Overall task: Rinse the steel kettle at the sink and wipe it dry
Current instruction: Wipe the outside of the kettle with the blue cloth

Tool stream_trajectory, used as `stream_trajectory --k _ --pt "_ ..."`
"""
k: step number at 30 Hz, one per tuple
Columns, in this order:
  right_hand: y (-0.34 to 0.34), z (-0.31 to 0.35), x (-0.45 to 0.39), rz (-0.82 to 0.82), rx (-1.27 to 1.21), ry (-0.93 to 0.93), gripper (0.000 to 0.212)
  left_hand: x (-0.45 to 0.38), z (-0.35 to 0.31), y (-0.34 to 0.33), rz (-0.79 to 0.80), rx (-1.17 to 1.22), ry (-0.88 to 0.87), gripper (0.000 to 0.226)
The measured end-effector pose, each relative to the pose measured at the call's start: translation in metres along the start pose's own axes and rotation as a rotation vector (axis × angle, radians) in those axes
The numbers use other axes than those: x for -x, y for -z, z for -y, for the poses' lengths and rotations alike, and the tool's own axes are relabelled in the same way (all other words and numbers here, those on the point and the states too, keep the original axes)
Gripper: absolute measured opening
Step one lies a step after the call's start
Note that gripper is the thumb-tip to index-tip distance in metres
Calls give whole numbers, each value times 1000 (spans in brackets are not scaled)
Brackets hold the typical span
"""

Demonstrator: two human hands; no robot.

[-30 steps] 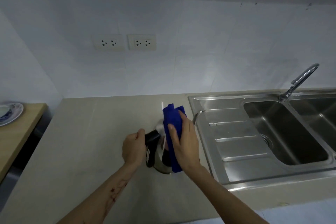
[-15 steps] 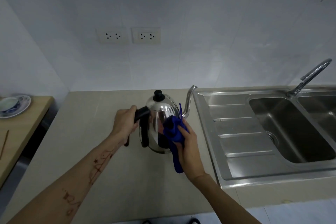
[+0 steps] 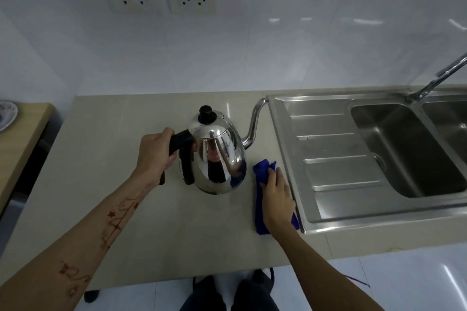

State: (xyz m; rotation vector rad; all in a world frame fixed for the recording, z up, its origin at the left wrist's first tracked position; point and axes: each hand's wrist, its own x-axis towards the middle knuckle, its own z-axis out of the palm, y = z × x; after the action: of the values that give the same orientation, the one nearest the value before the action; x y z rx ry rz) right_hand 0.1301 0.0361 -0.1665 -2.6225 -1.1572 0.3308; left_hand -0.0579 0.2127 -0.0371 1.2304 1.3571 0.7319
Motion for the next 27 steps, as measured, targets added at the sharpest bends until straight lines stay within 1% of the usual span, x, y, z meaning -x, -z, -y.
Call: stream_trajectory --k 2,4,6,9,10,11,14,15,16,18,20,22,25,27 --pt "-20 -7 4 101 26 33 63 -1 6 -2 7 -3 3 34" --pt "-36 -18 8 162 -21 39 63 -2 10 -5 26 -4 11 25" --pt "-45 -26 9 156 -76 67 63 -1 14 -8 43 -3 17 19" --pt "-38 -25 6 176 -122 84 63 -1 18 -11 62 1 10 21" --pt "-30 -20 5 154 -177 72 63 -2 19 -12 67 1 7 22" --pt "-20 -12 4 95 -273 52 60 -3 20 -12 71 2 2 22" --pt "21 18 -4 -176 -673 -41 46 -7 21 -12 72 15 -11 23" --pt "34 28 -9 -242 -768 -50 42 -9 21 -12 69 18 -19 24" --pt "45 37 -14 -268 -827 -49 41 -12 20 -12 66 21 -28 26" --pt "59 54 -26 -213 -908 -22 47 -20 17 -12 48 22 -39 32" --pt "62 69 -40 -127 -935 -7 51 -33 14 -10 26 14 -47 37" --pt "57 82 -58 -97 -926 2 45 -49 11 -8 17 3 -57 36" --pt "45 100 -90 -134 -878 -7 36 -78 5 -6 3 19 -65 37" --pt "34 110 -118 -167 -836 -27 22 -98 0 -5 12 4 -85 41"
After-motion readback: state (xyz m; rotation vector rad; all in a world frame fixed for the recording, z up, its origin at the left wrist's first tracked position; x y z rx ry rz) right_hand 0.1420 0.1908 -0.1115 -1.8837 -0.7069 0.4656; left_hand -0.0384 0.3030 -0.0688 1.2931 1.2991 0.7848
